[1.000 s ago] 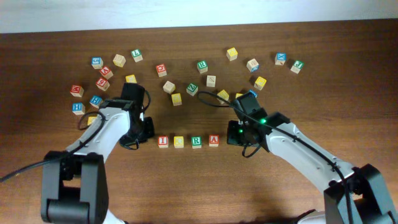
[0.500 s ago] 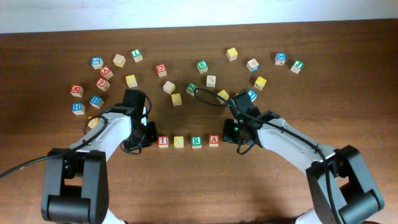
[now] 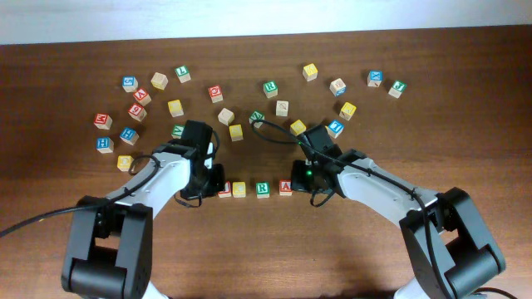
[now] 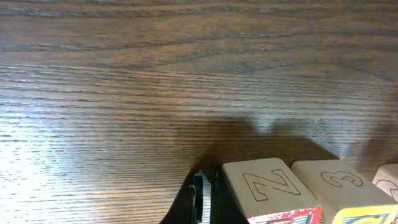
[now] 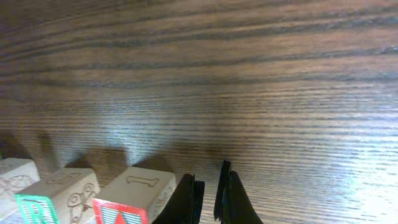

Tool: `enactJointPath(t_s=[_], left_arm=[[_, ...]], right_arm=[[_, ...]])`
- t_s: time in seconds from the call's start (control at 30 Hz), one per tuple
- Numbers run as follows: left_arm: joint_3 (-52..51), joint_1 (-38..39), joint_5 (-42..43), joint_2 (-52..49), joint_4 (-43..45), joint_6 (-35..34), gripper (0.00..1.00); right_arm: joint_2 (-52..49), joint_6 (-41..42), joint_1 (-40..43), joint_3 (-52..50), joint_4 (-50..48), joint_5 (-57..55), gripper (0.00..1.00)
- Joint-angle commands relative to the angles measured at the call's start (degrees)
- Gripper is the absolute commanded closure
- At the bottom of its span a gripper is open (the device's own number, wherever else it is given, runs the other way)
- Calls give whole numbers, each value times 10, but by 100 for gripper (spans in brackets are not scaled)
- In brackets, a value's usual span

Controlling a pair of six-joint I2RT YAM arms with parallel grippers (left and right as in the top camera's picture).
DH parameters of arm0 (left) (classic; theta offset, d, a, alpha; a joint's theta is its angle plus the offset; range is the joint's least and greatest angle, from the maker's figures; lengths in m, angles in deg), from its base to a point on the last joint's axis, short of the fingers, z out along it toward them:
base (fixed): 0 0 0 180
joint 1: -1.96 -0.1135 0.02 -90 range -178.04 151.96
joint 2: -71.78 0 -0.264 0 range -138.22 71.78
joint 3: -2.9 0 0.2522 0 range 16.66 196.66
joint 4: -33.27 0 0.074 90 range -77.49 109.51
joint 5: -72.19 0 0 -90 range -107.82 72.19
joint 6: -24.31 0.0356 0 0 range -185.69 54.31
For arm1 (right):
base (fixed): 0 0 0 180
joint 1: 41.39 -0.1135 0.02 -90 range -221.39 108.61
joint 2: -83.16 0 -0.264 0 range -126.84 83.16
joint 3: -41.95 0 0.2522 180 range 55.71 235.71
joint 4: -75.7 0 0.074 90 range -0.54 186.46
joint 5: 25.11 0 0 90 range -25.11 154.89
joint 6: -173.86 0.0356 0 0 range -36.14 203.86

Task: Spell out ICRA
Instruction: 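Lower both grippers to the ends of the I-C-R-A row, then push the row ends inward with both grippers to close gaps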

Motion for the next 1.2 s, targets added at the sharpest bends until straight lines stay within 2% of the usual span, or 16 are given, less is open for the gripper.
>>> enactJointPath(t_s=[0.0, 0.2, 0.47, 0.6, 0.73, 0.83, 1.17], left_arm=[[-13, 3, 10, -6, -2, -8, 100], [-14, 16, 10, -6, -3, -8, 100], [-14, 43, 10, -6, 3, -8, 100], [-14, 47, 11, -6, 3, -10, 100], [-14, 58, 12, -6, 2, -19, 100], [-14, 58, 10, -6, 2, -21, 100], [-14, 58, 10, -6, 4, -21, 100]], right_arm=[[-8, 1, -4, -5, -5, 12, 96], [-8, -34, -22, -5, -28, 26, 96], [-8, -33, -30, -5, -36, 46, 96], [-8, 12, -30, -5, -36, 48, 96], [-8, 22, -34, -5, -33, 46, 96], [-8, 22, -28, -5, 29, -30, 96], [-8, 39, -41, -5, 10, 34, 96]])
